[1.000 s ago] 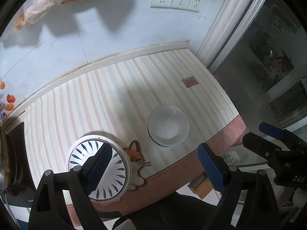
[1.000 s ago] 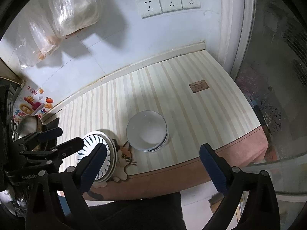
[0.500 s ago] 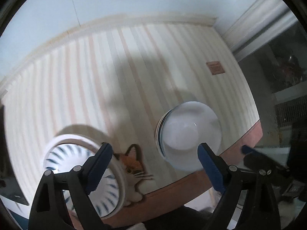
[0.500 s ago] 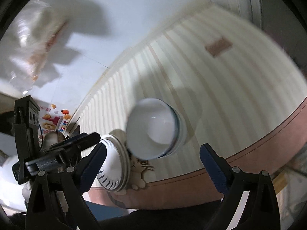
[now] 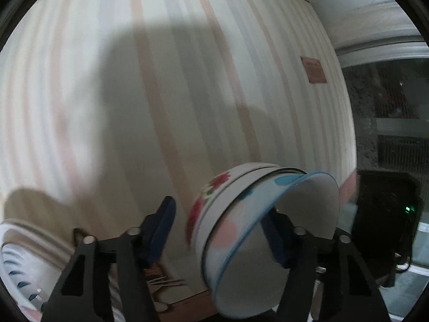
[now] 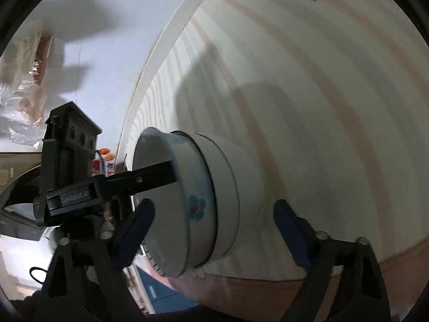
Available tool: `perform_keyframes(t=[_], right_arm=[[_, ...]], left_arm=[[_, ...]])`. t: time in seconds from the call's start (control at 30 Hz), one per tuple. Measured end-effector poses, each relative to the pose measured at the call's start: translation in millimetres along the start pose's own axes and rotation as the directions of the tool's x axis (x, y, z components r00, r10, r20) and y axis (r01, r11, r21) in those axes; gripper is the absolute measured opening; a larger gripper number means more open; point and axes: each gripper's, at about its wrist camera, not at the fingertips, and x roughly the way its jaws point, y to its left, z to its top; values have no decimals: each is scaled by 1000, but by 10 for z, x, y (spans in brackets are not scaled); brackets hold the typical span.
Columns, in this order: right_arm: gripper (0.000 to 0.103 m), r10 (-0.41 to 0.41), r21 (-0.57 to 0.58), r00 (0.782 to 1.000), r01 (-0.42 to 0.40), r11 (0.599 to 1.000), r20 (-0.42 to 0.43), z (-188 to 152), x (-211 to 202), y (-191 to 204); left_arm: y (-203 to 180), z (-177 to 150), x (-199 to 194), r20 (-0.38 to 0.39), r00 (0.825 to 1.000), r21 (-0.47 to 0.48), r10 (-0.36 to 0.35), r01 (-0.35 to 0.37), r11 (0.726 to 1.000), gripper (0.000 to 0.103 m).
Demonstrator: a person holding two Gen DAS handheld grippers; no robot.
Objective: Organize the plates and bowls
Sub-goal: 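Carry the nested bowls with both grippers onto the plate stack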
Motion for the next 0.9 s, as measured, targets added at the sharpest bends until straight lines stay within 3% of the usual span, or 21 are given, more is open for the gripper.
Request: perform_keyframes(t=[0.13,0.37,0.9], right_arm=[[66,-11,10,998,12,1000,-54,91,248,-83],[58,-48,-8,997,48,999,-56,120,362,-15],[55,-20,28,988,25,999,-156,-11,558,334]], left_arm=[[-25,-29,38,9,1000,16,-12,12,1000,52],[-30,-76,-26,21,1000,2,12,-12,1000,52],[241,-321,-526,32,997,-55,69,-67,996,52]])
